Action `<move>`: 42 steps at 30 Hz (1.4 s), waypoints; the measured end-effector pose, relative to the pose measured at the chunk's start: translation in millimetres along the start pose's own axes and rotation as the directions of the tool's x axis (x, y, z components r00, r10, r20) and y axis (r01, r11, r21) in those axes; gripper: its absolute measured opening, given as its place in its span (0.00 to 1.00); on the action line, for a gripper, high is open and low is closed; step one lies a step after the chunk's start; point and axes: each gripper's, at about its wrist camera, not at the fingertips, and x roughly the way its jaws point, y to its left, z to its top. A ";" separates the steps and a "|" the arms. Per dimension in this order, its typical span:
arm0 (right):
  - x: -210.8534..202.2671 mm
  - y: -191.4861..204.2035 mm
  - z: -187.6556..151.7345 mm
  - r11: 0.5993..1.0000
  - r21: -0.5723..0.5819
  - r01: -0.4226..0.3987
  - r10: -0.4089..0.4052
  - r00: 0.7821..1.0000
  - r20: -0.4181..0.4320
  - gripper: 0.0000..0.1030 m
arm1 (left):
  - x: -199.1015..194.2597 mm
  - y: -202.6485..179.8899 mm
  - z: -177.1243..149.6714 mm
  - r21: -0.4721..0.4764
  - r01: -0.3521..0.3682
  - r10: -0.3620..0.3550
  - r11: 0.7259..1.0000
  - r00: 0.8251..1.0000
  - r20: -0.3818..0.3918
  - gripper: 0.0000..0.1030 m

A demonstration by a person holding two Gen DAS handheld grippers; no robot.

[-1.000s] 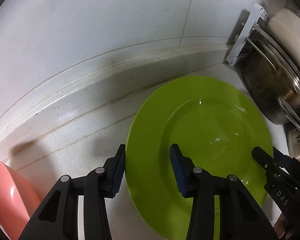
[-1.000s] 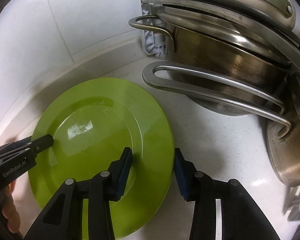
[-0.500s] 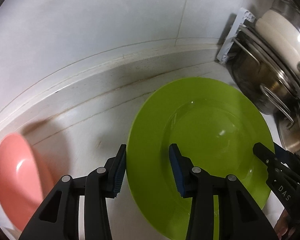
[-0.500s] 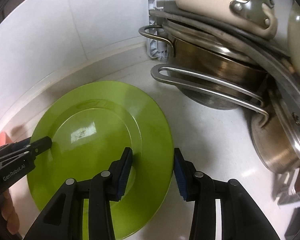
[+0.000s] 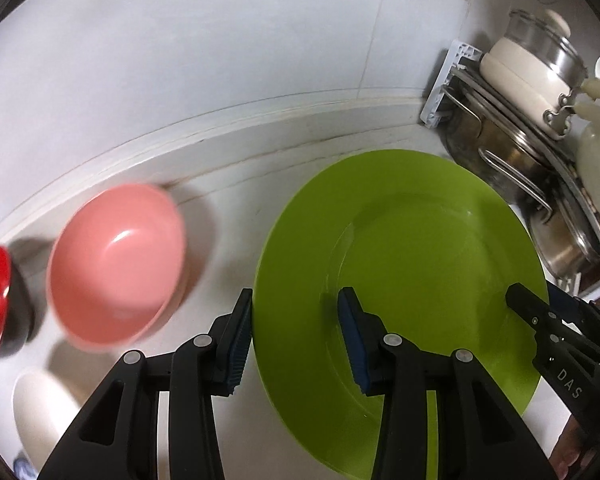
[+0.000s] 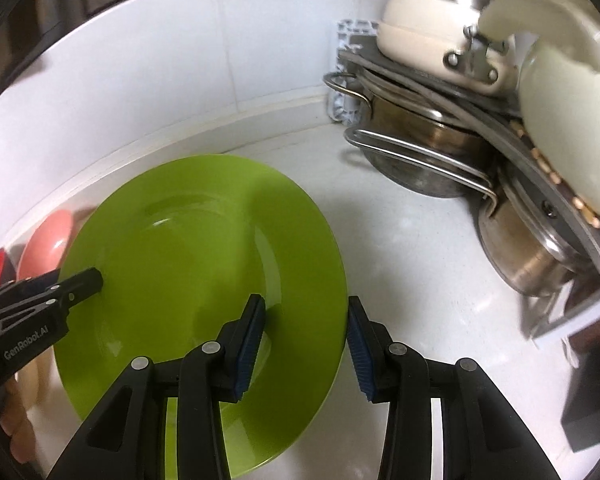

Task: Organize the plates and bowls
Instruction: 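Lift the green plate with both tools and carry it over the blue plates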

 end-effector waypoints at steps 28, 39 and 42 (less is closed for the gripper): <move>-127.0 144.6 -80.7 0.950 -0.258 -0.176 0.199 0.978 0.064 0.41 | -158.8 146.0 -130.9 -0.241 -0.146 0.174 0.959 0.980 0.097 0.40; -161.3 210.6 -106.0 0.899 -0.350 -0.264 0.301 0.952 0.053 0.41 | -207.5 200.5 -180.2 -0.332 -0.221 0.268 0.917 0.958 0.103 0.40; -168.4 228.7 -112.8 0.882 -0.377 -0.285 0.325 0.944 0.047 0.41 | -219.8 213.4 -193.2 -0.358 -0.237 0.290 0.903 0.952 0.101 0.40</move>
